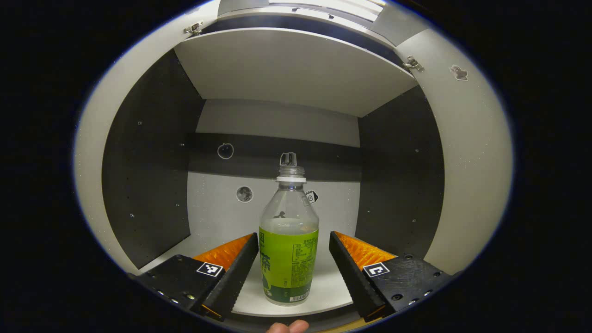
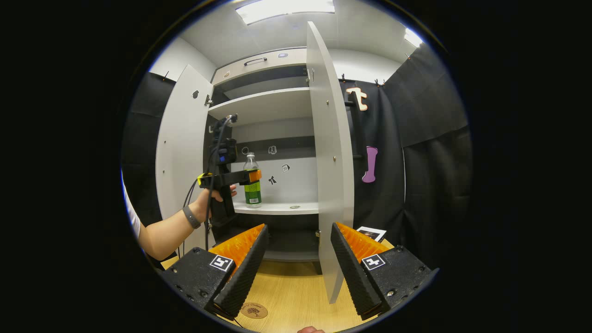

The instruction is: Grasp the bottle in the cabinet with the left hand and place it on the coaster, then close the right door with the right hand and the left door with the left hand.

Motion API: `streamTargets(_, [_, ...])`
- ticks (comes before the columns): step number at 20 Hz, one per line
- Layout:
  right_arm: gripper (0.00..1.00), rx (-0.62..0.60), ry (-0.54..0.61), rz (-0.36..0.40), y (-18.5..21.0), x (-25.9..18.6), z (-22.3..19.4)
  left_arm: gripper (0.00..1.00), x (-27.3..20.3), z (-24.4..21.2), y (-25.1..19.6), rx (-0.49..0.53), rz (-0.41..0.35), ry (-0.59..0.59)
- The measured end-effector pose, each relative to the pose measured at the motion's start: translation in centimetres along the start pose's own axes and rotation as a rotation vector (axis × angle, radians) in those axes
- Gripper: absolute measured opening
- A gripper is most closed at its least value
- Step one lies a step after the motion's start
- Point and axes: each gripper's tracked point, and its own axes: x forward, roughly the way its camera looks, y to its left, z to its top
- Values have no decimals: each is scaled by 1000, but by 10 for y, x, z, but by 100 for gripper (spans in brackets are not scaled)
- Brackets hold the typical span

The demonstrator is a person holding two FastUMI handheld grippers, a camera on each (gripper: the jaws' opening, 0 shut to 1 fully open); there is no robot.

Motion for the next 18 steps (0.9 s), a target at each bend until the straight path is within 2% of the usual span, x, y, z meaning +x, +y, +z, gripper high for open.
streamTargets(6, [83, 9, 5, -22, -8, -4, -2, 94, 16, -3, 9, 14, 34, -7])
streamTargets(7, [83, 10, 5, -23, -8, -4, -2, 91, 15, -2, 10, 15, 40, -9])
streamTargets(8, [83, 11, 5, -23, -8, -4, -2, 80, 15, -1, 12, 19, 46, -9])
streamTargets(11, [83, 10, 6, -19, -6, -5, -2, 75, 8, 4, 13, 4, 37, -20])
streamTargets(18, [83, 10, 10, 3, 0, -9, -4, 75, -36, 34, 15, -27, 15, -67])
